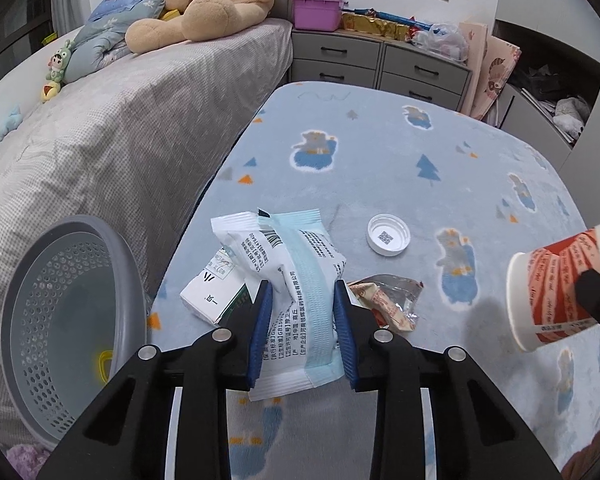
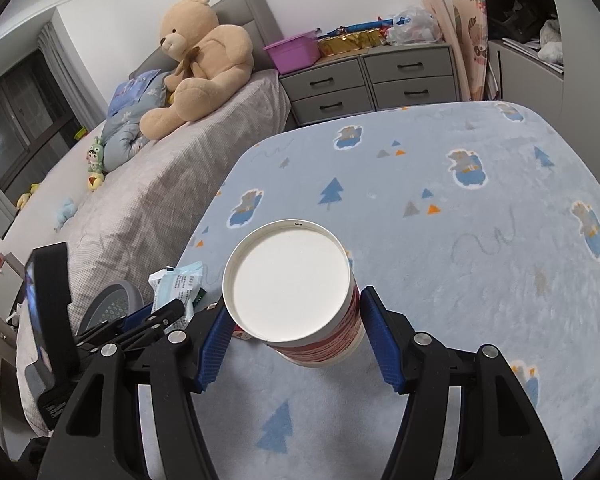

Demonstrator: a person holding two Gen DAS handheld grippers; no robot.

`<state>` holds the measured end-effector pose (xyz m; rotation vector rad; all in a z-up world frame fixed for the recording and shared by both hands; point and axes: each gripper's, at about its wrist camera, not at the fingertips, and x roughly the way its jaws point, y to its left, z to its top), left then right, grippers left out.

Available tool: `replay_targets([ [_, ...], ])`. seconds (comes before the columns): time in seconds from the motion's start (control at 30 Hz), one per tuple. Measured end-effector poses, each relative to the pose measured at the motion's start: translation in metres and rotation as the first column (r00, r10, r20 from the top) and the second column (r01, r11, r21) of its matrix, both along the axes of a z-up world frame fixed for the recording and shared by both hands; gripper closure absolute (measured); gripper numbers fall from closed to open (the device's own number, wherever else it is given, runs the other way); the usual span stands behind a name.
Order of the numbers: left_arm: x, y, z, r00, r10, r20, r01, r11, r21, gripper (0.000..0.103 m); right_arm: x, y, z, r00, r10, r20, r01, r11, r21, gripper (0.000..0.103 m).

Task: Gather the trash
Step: 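Carry the wrapper and cup with both grippers over the grey basket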

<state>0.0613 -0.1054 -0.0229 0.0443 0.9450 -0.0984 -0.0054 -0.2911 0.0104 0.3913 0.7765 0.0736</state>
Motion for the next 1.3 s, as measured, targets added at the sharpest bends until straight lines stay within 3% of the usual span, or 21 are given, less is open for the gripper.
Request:
replay_targets([
  [0.37, -0.041, 0.015, 0.037, 0.996, -0.038, 0.082, 0.039, 0.999, -0.018, 0.073, -0.003, 0.015, 0.005, 1.0, 0.017, 0.014, -0.017, 0.999, -0.036, 0.042],
  [0.6, -0.062, 0.036, 0.048, 0.995, -0.045, 0.091, 0.046, 0.999, -0.019, 0.073, -0.01, 0.037, 0.006, 0.999, 0.039, 0.018, -0.038, 0.996, -0.08, 0.042],
  [0.97, -0.08, 0.087, 0.062, 0.992, -0.01, 0.129, 0.015, 0.999, -0.039, 0.073, -0.02, 0.087, 0.0, 0.995, 0.1, -0.012, -0.1, 0.99, -0.095, 0.042],
  [1.3, -0.084, 0.142, 0.066, 0.987, 0.029, 0.157, -0.024, 0.999, -0.034, 0.073, -0.014, 0.14, 0.011, 0.989, 0.146, 0.009, -0.145, 0.988, -0.048, 0.042],
])
